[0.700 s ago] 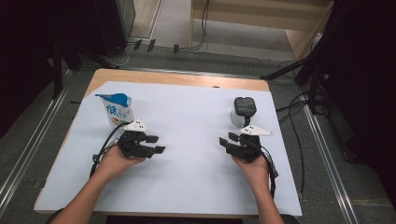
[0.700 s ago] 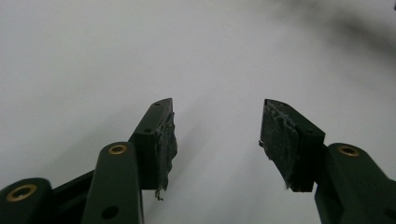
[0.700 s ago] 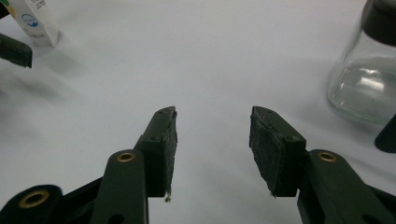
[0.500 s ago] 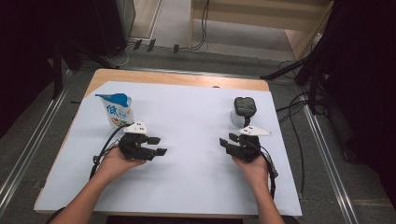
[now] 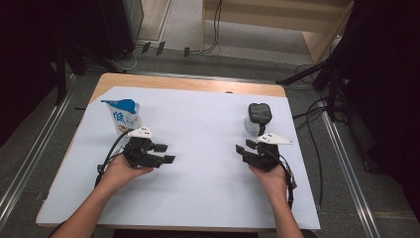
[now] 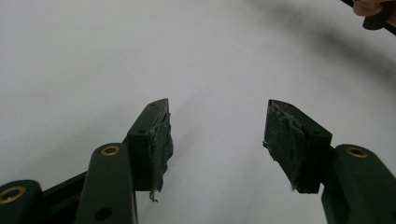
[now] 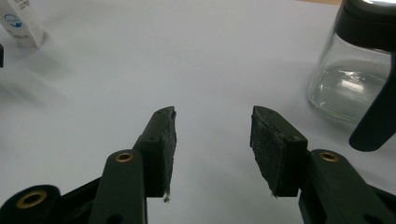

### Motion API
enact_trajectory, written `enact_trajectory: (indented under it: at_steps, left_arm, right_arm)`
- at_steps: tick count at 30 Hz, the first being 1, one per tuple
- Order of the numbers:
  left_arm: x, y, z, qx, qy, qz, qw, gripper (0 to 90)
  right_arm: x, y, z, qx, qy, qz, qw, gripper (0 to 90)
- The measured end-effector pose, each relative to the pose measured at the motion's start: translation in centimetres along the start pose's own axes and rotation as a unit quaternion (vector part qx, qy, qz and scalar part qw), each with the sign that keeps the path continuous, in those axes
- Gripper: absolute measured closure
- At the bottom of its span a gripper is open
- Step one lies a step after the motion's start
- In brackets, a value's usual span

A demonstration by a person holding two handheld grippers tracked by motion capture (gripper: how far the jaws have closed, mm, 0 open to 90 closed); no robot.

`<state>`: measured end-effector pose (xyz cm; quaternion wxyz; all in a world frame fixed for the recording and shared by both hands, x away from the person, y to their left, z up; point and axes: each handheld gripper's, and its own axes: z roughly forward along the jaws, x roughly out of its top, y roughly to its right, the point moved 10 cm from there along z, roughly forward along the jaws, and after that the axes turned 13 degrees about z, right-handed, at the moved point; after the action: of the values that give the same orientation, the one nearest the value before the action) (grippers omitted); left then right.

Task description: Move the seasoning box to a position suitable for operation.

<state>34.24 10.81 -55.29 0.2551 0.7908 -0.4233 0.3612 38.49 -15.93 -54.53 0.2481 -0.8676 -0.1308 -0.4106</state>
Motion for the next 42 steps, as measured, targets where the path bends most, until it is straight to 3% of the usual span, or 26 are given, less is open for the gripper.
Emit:
enact_trajectory:
  at_steps: [11,14,19,21,22,27,31,42]
  left_arm:
    - [-0.2,0.2,0.2,0.002,-0.015,0.009,0.9998,41.0]
    - [-0.3,0.2,0.3,-0.002,-0.021,0.009,0.9997,40.9]
    - [-0.2,0.2,0.1,-0.001,-0.014,0.007,0.9999,40.6]
    - [-0.3,0.2,0.0,0.002,-0.017,0.006,0.9998,40.5]
    - [-0.5,0.2,0.1,0.004,-0.021,0.008,0.9997,40.4]
    - [-0.5,0.4,-0.2,0.004,-0.016,0.008,0.9998,40.2]
    - [-0.6,0.5,-0.4,0.005,-0.015,0.006,0.9999,40.3]
    - [-0.8,0.5,-0.7,0.007,-0.010,-0.001,0.9999,40.4]
  right_arm:
    - [0.6,1.1,-0.3,-0.017,0.013,0.007,0.9998,41.2]
    - [1.0,2.1,-0.5,-0.023,0.024,0.027,0.9991,40.1]
    - [1.4,2.6,-0.8,-0.031,0.016,0.034,0.9988,38.6]
    - [2.0,2.8,-1.1,-0.038,0.023,0.026,0.9987,37.7]
    - [2.8,3.0,-1.2,-0.039,0.038,0.032,0.9980,36.8]
    - [4.3,3.8,-0.9,-0.053,0.047,0.037,0.9968,31.8]
    - [5.2,4.6,-0.3,-0.072,0.041,0.048,0.9954,25.3]
    - [7.6,4.7,-0.1,-0.083,0.051,0.048,0.9941,14.8]
